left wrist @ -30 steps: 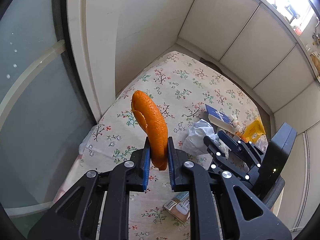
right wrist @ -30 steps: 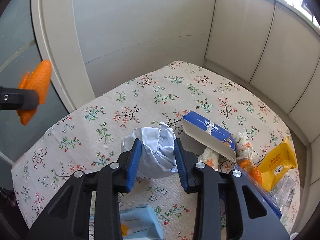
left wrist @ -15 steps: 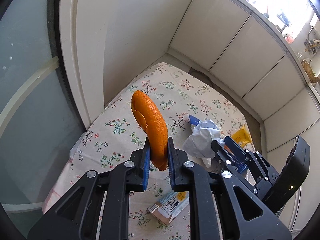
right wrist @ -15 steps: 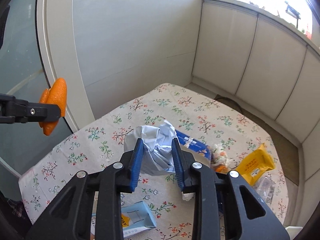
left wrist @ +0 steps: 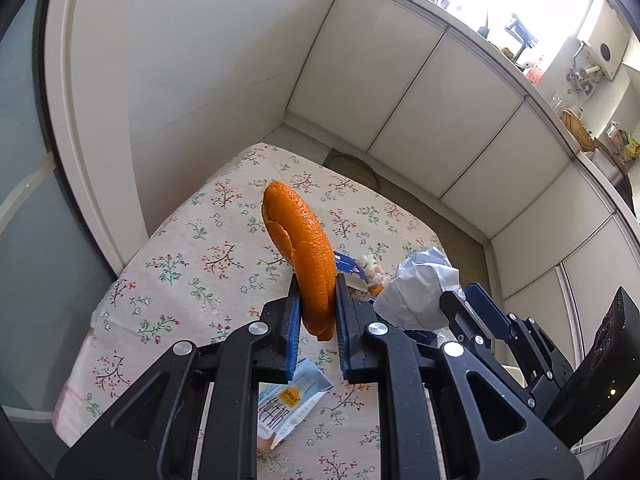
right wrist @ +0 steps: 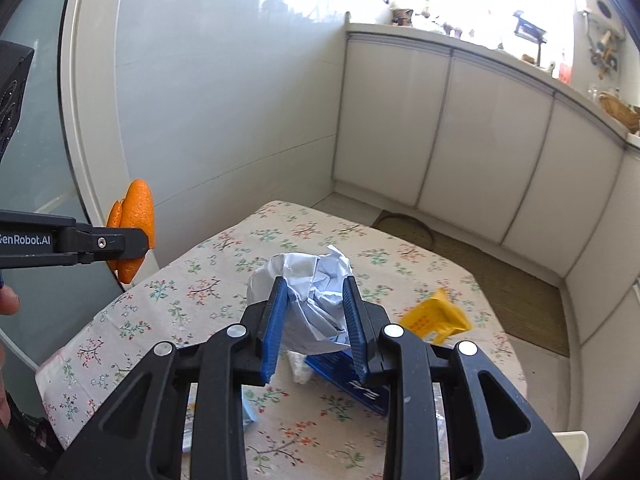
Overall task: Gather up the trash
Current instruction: 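Carry the crumpled paper with the right tool over the bin and release it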
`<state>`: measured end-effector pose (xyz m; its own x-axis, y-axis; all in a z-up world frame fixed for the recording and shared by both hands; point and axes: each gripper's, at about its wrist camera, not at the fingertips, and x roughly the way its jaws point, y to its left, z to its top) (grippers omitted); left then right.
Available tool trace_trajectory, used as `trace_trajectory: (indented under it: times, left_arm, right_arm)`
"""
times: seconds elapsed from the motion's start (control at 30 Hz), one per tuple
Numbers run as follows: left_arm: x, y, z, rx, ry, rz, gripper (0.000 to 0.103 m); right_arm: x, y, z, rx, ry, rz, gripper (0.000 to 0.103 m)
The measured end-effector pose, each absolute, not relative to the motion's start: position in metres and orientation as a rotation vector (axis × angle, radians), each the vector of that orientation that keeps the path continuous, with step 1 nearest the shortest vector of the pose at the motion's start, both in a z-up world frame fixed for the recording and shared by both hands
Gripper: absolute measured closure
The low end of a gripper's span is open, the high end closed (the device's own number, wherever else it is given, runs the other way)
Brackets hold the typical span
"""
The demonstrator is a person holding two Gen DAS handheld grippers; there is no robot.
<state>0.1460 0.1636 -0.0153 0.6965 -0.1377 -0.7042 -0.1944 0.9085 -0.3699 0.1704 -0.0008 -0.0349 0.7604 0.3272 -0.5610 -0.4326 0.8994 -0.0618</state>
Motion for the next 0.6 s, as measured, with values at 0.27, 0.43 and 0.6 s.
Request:
trace_trajectory:
  times: [0.27, 0.43, 0.6]
  left_arm:
    - [0.149, 0.118, -0.007, -0.411, 0.785, -0.053, 0.088]
    - [0.152, 0.087, -0.008, -0.393, 0.788, -0.103, 0.088]
    - [0.158, 0.053, -0.011, -0.364, 0.797, -0.155, 0.088]
  right_arm:
    - [0.158, -0.060, -0.016, -0.155, 0.544, 0.317, 0.074]
    - [0.147, -0.103, -0.006, -0.146, 0.525, 0.247, 0.074]
    - [0.137, -0.152, -0.001, -0.119, 0.521, 0.163, 0.074]
